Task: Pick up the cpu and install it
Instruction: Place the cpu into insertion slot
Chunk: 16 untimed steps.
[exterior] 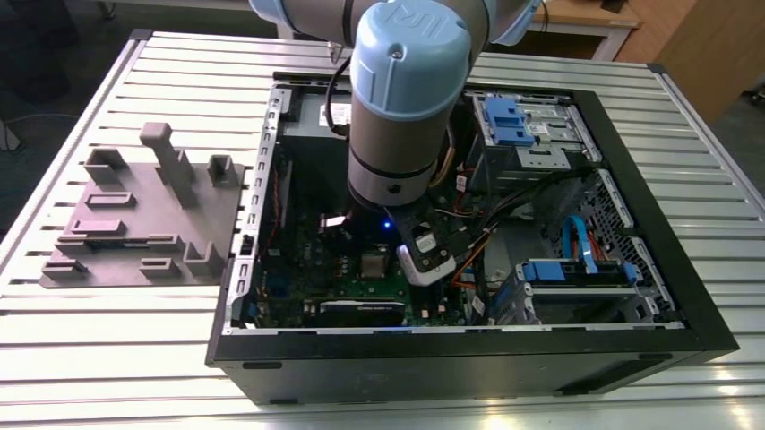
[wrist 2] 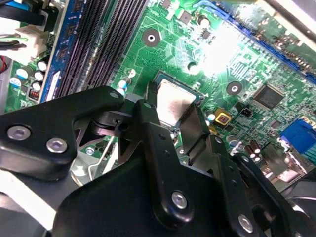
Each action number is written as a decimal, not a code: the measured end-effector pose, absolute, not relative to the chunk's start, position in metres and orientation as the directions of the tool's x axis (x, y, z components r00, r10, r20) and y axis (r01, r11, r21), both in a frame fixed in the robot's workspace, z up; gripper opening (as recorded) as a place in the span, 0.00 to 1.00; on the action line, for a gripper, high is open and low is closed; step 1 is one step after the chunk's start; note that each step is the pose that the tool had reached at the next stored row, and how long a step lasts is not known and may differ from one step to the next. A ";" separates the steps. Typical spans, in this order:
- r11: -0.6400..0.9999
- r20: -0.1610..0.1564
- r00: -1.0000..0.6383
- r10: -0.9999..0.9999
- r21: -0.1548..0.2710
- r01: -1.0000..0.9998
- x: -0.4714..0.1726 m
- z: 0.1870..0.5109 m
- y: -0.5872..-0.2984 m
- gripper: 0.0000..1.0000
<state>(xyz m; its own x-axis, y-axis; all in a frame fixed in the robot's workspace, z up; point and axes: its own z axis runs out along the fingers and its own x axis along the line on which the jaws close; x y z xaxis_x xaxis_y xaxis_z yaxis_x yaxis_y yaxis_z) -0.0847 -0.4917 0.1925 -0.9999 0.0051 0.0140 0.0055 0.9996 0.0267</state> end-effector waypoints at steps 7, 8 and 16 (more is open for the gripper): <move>1.000 0.014 -1.000 0.005 0.027 0.005 -0.085 0.193 -0.492 0.39; 1.000 0.014 -1.000 0.005 0.027 0.005 -0.085 0.193 -0.492 0.39; 1.000 0.014 -1.000 0.005 0.027 0.005 -0.085 0.195 -0.492 0.39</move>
